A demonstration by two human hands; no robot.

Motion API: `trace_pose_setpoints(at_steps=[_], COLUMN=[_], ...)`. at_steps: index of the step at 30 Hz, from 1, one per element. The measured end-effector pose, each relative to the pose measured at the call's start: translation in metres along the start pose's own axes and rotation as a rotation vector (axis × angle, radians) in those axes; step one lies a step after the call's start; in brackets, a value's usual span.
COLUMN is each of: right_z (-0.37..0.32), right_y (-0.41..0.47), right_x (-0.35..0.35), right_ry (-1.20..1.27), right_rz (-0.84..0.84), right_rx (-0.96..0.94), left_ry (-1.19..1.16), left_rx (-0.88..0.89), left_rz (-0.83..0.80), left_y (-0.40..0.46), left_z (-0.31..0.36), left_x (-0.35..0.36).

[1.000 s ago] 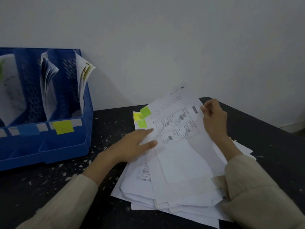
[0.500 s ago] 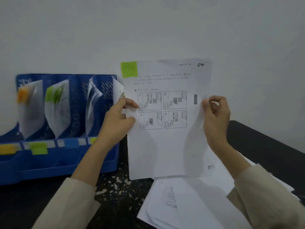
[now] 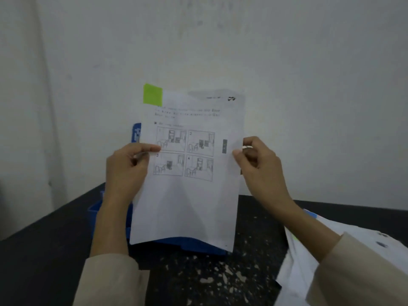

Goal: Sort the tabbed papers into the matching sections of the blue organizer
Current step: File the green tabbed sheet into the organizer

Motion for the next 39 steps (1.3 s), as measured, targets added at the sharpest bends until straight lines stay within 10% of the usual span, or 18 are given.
trace_pose_setpoints(at_steps=[20, 39], right_z=[0.021, 0.051], right_y=[0.021, 0.001], right_x=[0.156, 0.139], right_ry=[-0.267, -0.083], right_rz=[-0.474, -0.500], right_rx=[0.134, 0.173], left_ry=[0.410, 0.694], left_rx=[-0.264, 0.297], left_rz=[0.385, 0.372], left_y=[-0.032, 0.010], left_z=[-0.046, 0.047], left_x=[-0.127, -0.050])
Point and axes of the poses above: each hand's wrist, its own y-axis towards the middle knuckle, its own x-axis out of the palm, z = x × y, the point moved 2 cm from there along y, towards the middle knuckle, and after that the axes turned 13 degrees about x, right-handed, at the moved point
